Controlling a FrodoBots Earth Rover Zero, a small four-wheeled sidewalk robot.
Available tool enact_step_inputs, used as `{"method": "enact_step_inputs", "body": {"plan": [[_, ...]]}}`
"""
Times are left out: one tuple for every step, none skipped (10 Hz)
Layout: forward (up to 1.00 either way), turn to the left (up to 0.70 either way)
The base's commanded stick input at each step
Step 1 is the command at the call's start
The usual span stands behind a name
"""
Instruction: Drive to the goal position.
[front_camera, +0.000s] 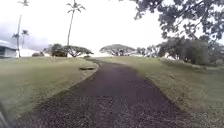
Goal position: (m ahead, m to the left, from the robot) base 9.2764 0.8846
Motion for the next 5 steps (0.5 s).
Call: {"method": "enact_step_inputs", "body": {"plan": [[0.68, -0.02], [0.69, -0.02], [0.68, -0.02], [0.68, -0.02], [0.68, -0.06]]}}
